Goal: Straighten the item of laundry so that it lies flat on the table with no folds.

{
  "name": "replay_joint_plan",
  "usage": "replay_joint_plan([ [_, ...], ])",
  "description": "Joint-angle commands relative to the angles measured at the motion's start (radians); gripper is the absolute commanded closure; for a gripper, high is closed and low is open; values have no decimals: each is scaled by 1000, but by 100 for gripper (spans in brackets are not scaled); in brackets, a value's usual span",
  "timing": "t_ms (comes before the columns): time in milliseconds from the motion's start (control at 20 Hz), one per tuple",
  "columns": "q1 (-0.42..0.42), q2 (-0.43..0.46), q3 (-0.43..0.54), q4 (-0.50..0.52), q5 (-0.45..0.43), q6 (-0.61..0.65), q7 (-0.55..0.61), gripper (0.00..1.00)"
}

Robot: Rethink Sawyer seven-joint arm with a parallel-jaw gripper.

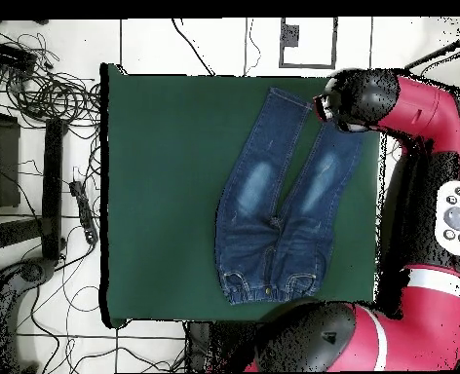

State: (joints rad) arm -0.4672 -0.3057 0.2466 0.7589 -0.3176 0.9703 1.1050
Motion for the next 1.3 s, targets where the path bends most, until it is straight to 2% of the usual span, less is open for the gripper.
replay_joint_plan([
  [50, 72, 7, -16, 190, 58, -16, 329, 0],
  [600, 145, -32, -114, 245, 96, 36, 423, 0],
  [950, 166, -39, -135, 274, 127, 3, 450, 0],
  [1150, 175, -23, -127, 256, 140, -13, 450, 0],
  [1300, 164, -34, -123, 292, 145, -53, 441, 0],
])
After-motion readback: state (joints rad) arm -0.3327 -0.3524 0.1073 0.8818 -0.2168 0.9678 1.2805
